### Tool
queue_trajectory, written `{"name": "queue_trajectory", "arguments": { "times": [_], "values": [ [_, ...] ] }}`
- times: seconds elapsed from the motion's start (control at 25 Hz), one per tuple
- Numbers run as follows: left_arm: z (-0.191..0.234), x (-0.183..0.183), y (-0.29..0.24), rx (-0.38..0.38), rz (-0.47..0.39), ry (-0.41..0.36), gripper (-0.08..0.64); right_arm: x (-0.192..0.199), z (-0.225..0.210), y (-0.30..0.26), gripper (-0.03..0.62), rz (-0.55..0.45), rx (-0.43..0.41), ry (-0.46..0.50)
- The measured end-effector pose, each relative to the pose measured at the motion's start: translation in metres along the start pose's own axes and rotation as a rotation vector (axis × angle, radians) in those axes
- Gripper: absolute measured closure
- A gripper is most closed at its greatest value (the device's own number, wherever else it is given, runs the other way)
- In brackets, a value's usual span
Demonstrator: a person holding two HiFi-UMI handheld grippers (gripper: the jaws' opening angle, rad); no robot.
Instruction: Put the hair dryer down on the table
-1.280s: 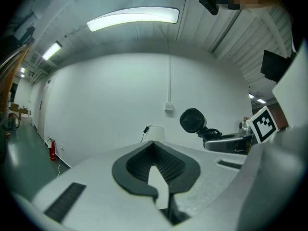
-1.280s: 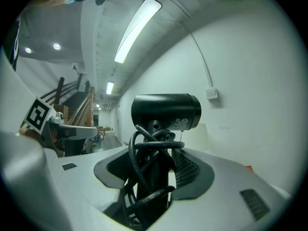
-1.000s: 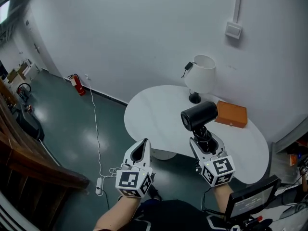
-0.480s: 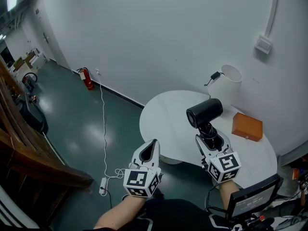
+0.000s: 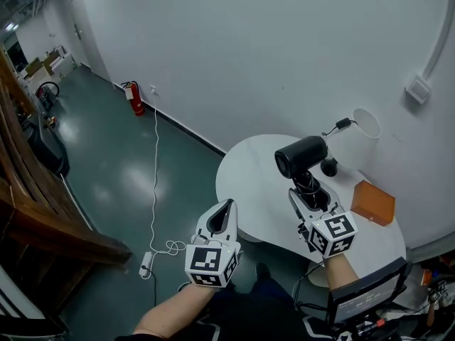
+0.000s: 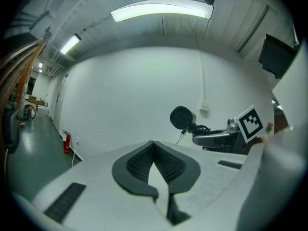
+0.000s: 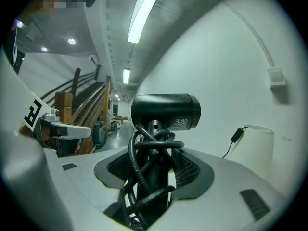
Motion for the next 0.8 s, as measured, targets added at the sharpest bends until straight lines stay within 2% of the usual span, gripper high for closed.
{"name": "queue_trajectory", "arguments": {
  "times": [0.36,0.56,0.8],
  "values": [
    [0.012,0.004,-0.031,-0.106,0.05,0.05,0.554,-0.008,-0.033,-0.065,0.347,0.072,-0.143,0.061],
    [0.012,0.0,-0.042,-0.198,0.004,0.053,0.555,-0.003,-0.045,-0.106,0.348,0.116,-0.243,0.078],
    [0.001,0.018,-0.065,-0.221,0.056,0.112,0.554,0.009,-0.063,-0.149,0.347,0.169,-0.307,0.109]
  ]
}}
Point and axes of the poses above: the fingertips, and each gripper's own axes: y backward along the fingers, z to its left, x out of its underside, the point moved 2 cm from there along y, backward along the fingers, and after that the axes turned 7 degrees about z, right-handed, at the moved point
